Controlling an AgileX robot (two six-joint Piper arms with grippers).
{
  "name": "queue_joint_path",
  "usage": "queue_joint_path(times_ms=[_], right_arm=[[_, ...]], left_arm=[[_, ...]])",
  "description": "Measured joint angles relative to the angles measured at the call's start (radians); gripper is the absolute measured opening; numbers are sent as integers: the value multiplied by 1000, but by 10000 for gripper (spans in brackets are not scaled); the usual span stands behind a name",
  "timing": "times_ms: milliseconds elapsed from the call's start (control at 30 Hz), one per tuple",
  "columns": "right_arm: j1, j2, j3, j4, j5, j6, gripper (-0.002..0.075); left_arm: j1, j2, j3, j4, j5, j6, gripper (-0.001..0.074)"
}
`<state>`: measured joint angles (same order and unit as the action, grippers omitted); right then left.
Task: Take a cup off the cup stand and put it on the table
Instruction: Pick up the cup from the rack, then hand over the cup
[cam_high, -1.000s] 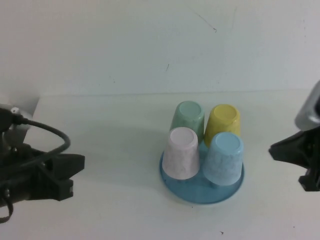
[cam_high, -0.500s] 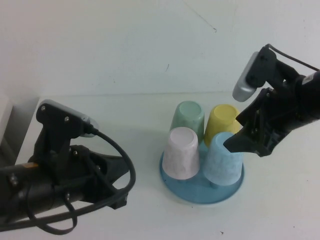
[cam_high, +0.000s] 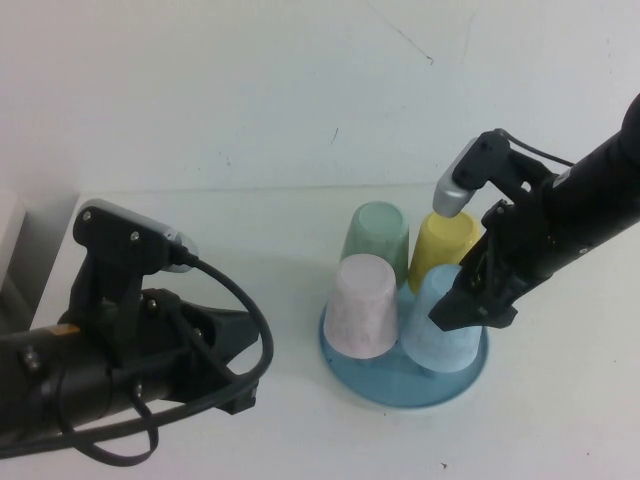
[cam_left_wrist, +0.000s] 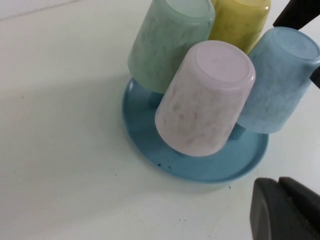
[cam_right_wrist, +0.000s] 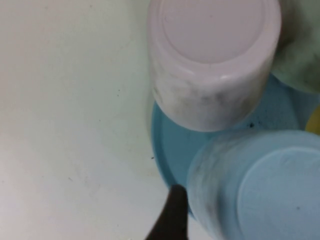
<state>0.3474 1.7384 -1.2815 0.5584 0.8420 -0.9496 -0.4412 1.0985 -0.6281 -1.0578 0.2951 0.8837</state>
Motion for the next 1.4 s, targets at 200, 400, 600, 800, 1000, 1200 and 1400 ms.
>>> queue_joint_path(times_ms=[200, 400, 600, 800, 1000, 1200, 1400], right_arm=[[0, 20, 0, 0, -7, -36, 668], [0, 21, -1, 0, -11, -51, 544], [0, 21, -5, 0, -4, -52, 544], [0, -1, -41, -14, 95, -52, 544], [0, -44, -156, -42, 227, 4, 544], [0, -98, -306, -40, 328, 146, 544], [0, -177, -368, 35, 255, 188, 544]], left_arm=[[0, 0, 0, 0, -2, 0, -3], [0, 0, 0, -3, -2, 0, -3], [0, 0, 0, -104, -5, -2, -2], [0, 0, 0, -180, -17, -2, -2], [0, 0, 0, -326, -27, -2, -2], [0, 0, 0, -572, -37, 37, -2], [0, 0, -25, -640, 69, 172, 131]])
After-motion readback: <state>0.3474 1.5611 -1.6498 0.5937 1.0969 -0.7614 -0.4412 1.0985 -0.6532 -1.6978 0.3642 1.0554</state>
